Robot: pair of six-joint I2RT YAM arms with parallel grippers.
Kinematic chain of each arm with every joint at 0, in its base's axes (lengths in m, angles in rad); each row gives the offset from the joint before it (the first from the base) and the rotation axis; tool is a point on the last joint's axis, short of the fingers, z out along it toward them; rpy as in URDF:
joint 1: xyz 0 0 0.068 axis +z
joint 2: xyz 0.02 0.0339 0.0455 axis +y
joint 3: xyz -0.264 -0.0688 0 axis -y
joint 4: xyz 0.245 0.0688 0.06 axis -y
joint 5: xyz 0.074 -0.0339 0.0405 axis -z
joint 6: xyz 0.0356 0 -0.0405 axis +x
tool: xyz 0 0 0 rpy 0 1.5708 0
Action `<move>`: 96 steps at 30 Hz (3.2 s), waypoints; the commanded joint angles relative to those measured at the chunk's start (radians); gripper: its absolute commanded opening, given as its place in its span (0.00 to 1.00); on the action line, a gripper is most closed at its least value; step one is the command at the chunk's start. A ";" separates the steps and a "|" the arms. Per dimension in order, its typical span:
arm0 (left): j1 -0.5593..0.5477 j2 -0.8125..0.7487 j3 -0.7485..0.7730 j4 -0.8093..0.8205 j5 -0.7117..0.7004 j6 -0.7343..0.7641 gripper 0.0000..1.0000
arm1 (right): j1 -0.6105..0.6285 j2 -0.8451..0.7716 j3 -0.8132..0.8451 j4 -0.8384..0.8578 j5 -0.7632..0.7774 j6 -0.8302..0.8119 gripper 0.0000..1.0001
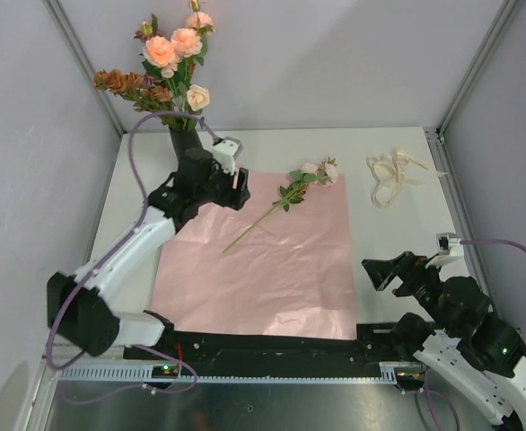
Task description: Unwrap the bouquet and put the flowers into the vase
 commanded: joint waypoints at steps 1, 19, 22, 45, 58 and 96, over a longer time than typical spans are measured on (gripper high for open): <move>-0.033 0.157 0.120 -0.075 -0.014 0.061 0.71 | 0.003 -0.017 0.002 0.035 -0.001 -0.007 0.99; -0.043 0.743 0.476 -0.164 0.106 0.102 0.65 | 0.003 -0.041 0.000 0.033 0.014 -0.005 0.99; -0.051 0.781 0.491 -0.166 0.113 0.102 0.64 | 0.002 -0.039 0.000 0.033 0.018 -0.004 0.99; -0.105 0.879 0.502 -0.191 0.032 0.120 0.36 | 0.002 -0.035 0.000 0.033 0.026 -0.004 0.99; -0.115 0.776 0.504 -0.187 0.071 0.099 0.00 | 0.002 -0.037 -0.001 0.029 0.024 0.000 0.99; -0.115 0.104 -0.036 0.335 0.154 -0.247 0.00 | -0.008 0.285 -0.121 0.485 -0.069 0.220 0.96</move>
